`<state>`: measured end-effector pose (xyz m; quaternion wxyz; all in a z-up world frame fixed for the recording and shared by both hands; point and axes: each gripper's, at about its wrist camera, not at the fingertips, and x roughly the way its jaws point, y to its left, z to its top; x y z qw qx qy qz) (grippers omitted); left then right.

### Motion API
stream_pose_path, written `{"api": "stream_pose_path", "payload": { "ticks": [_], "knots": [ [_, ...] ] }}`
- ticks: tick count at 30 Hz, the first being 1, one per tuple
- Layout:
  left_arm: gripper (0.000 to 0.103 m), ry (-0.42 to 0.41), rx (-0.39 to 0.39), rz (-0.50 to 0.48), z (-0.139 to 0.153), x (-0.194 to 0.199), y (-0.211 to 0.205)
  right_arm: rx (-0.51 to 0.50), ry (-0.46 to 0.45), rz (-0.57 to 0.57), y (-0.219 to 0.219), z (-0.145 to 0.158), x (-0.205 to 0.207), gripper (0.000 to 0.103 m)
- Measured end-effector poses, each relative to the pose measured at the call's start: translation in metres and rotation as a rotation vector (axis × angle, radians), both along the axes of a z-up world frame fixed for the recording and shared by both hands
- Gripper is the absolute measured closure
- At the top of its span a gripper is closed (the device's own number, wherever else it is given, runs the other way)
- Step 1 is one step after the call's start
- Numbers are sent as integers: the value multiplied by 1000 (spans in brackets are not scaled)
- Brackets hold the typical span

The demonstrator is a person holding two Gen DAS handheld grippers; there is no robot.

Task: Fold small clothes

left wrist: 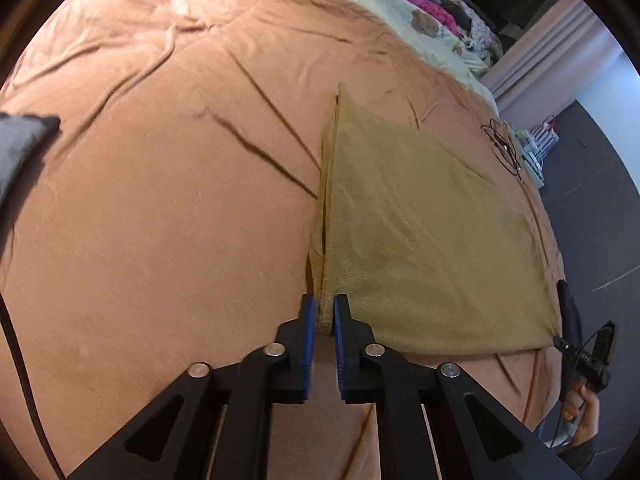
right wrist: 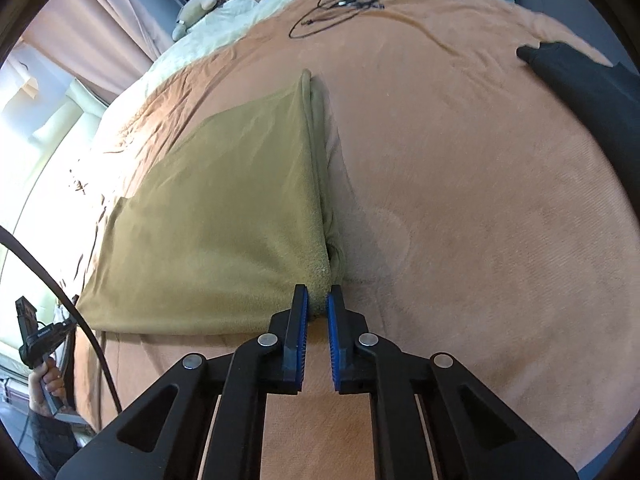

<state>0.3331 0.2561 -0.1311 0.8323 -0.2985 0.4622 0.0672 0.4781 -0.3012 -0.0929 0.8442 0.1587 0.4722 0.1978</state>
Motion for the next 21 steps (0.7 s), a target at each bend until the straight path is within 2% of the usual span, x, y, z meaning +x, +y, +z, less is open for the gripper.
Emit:
{"api": "stream_pose_path", "payload": {
  "ticks": [1, 3, 4, 5, 6, 7, 9, 16, 21],
  "knots": [
    [87, 5, -12, 9, -3, -2, 2, -6, 1, -6, -1, 0, -2, 93],
    [66, -4, -53, 25, -8, -7, 6, -16, -4, -10, -2, 4, -1, 91],
    [49, -9, -76, 41, -11, -10, 9, -27, -8, -16, -5, 6, -3, 90],
    [42, -17, -93, 58, -13, -12, 11, -34, -17, -20, -6, 9, -5, 89],
    [42, -25, -114, 76, -16, -15, 13, -29, -29, -19, -6, 13, -8, 83],
    [42, -28, -133, 84, -18, -16, 14, -25, -36, -21, -6, 15, -10, 73],
    [42, -35, -186, 92, -26, -16, 15, -22, -51, -29, -6, 20, -16, 64],
    [42, -49, -278, 96, -41, 0, 7, -43, -122, 10, 21, 34, -36, 64],
    [42, -87, -307, 120, -47, 8, 9, -58, -145, 61, 53, 35, -42, 64]
  ]
}}
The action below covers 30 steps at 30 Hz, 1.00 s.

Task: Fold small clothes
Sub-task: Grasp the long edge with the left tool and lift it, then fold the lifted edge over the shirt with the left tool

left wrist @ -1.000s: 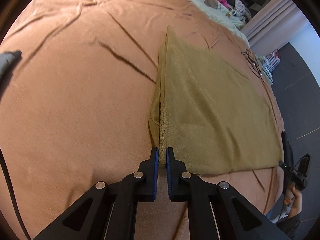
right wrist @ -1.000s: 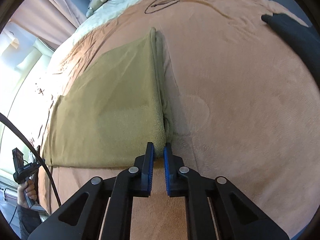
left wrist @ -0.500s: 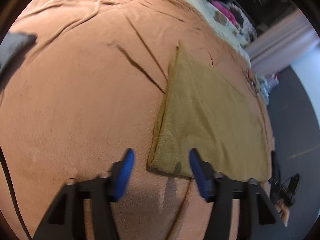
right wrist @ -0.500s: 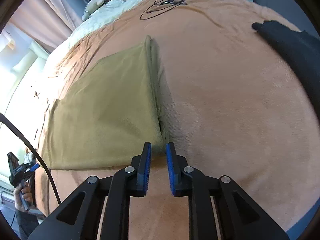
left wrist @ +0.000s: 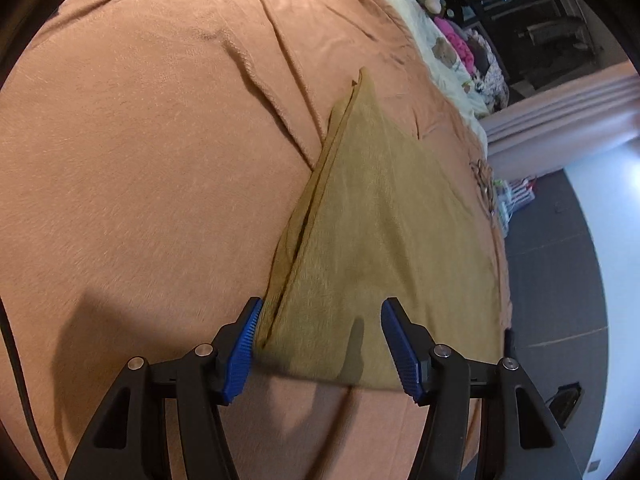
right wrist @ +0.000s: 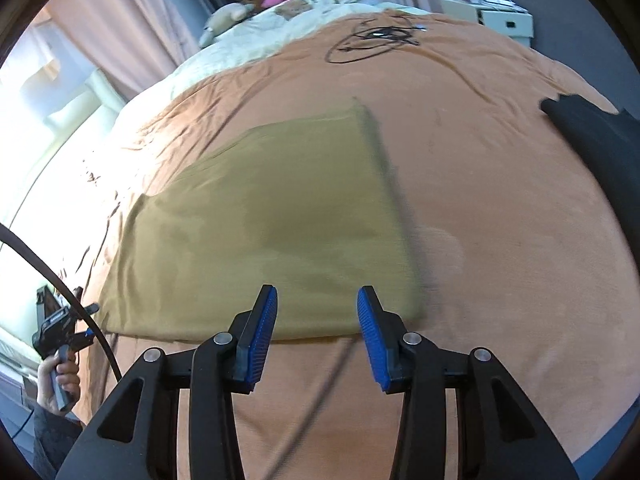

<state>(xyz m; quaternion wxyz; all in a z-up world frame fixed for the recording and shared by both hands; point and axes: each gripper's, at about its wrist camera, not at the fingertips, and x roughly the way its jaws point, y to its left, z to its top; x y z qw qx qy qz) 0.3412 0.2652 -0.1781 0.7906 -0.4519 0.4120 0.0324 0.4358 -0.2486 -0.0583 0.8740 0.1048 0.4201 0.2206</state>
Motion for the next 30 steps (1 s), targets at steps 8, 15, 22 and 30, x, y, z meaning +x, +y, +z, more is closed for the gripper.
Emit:
{"api": "stream_pose_path", "payload": {
  "ticks": [8, 15, 22, 30],
  "knots": [
    [92, -21, -69, 24, -13, 6, 4, -28, -50, 64, 53, -2, 7, 64],
    [96, -111, -65, -1, 11, -4, 5, -52, 17, 157, 106, -20, 31, 64],
    [97, -177, -69, -32, 38, -3, 3, -59, 59, 199, 136, -28, 49, 79],
    [97, -248, -71, -75, 79, 14, -7, -64, 141, 235, 160, -58, 57, 93]
  ]
}}
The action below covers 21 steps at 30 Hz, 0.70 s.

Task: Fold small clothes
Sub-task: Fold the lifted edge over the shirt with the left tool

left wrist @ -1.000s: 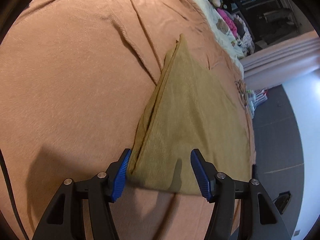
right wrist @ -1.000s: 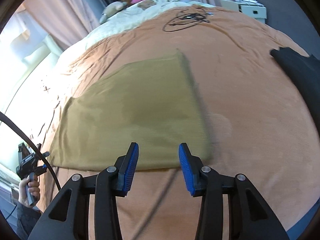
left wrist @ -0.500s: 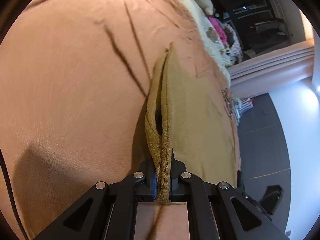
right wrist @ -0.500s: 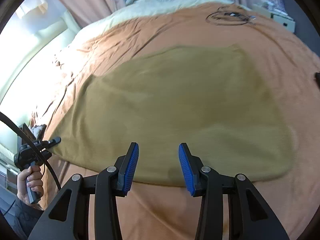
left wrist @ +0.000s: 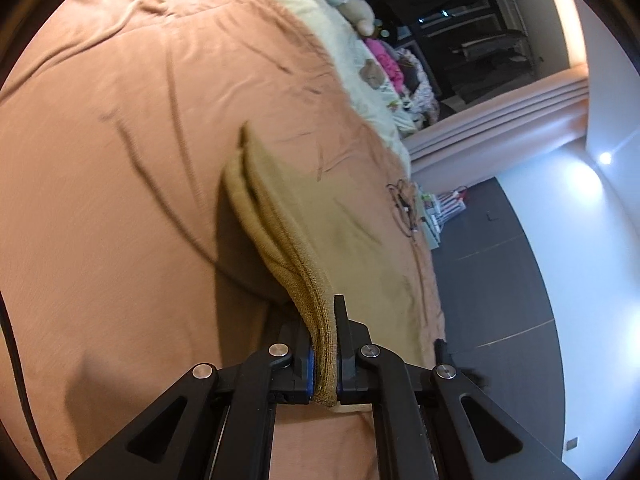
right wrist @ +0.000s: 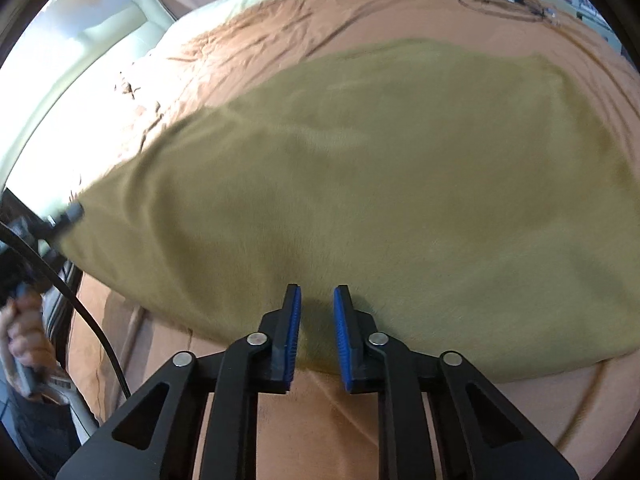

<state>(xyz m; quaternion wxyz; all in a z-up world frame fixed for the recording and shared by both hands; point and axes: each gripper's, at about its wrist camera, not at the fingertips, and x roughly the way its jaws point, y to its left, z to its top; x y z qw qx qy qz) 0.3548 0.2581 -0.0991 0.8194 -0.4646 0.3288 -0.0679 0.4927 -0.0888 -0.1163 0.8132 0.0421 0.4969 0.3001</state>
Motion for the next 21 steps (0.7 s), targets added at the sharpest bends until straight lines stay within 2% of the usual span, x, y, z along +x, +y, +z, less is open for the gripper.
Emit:
{"api": "stream_pose_path", "payload": {
  "ticks": [6, 13, 21],
  "knots": [
    [97, -47, 37, -61, 37, 25, -21, 46, 28, -8, -7, -6, 7, 93],
    [97, -86, 81, -129, 72, 50, -51, 63, 14, 5, -18, -3, 4, 94],
    [97, -111, 122, -217, 96, 80, -95, 135, -40, -55, -67, 18, 3, 93]
  ]
}}
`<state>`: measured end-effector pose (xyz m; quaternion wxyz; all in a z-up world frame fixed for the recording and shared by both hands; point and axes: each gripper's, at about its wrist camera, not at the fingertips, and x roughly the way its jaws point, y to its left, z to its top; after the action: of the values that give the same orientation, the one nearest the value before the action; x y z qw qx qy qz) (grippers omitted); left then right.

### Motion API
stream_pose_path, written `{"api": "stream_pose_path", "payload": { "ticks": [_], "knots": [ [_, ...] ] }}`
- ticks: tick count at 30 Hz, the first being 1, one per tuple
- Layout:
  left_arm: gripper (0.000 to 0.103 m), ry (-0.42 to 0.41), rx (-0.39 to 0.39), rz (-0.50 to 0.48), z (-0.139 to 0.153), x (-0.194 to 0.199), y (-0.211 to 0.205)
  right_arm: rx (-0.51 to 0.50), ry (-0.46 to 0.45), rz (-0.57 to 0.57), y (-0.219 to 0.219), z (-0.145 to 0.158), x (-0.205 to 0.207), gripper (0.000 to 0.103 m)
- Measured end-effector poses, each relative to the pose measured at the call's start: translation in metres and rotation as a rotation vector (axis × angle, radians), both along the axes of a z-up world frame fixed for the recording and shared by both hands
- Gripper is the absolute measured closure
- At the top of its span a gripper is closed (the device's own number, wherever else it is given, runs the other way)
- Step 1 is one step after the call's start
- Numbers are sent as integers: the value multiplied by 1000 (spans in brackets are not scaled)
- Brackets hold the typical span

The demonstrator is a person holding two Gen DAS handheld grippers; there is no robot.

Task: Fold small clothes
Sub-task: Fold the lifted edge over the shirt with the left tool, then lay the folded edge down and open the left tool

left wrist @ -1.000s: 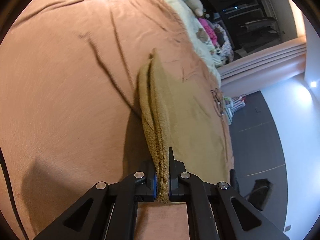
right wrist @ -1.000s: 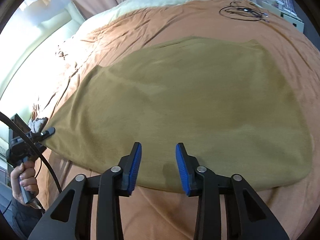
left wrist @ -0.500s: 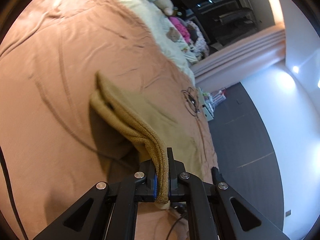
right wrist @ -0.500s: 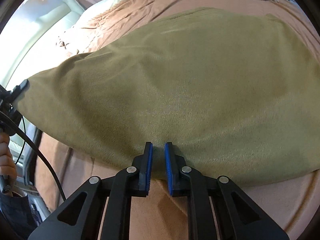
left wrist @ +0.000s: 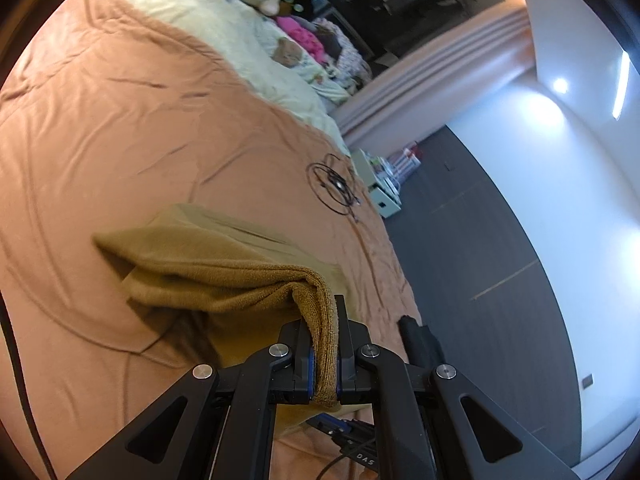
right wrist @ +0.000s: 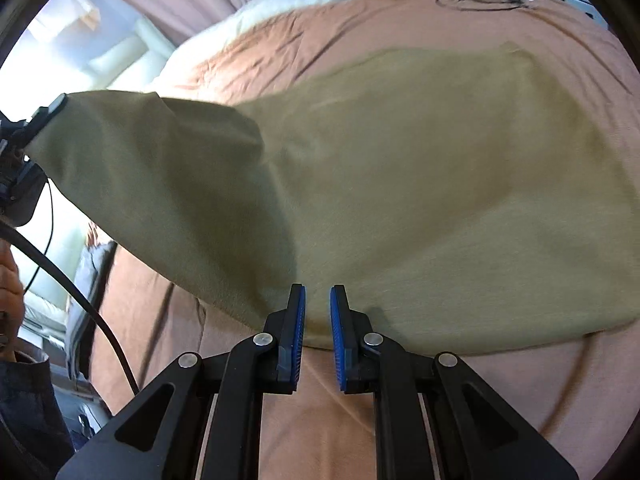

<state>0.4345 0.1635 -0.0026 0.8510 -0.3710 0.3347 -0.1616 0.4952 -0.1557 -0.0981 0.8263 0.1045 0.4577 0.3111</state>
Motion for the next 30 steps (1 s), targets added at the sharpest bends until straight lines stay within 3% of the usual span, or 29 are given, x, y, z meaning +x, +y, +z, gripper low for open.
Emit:
{"api": "stream_pose_path", "payload": {
  "ticks": [3, 5, 7, 16, 30],
  "knots": [
    [97, -5, 9, -36, 7, 11, -19, 18, -1, -18, -19, 4, -2, 90],
    [97, -6, 16, -66, 10, 19, -34, 26, -15, -38, -33, 7, -6, 75],
    [97, -4, 25, -97, 12, 25, -52, 35, -33, -72, -47, 11, -13, 43],
    [97, 28, 58, -221, 7, 55, -128, 6, -57, -136, -92, 10, -46, 43],
    [97, 136, 75, -371, -38, 102, -234, 22, -21, -236, -137, 19, -63, 43]
  ]
}}
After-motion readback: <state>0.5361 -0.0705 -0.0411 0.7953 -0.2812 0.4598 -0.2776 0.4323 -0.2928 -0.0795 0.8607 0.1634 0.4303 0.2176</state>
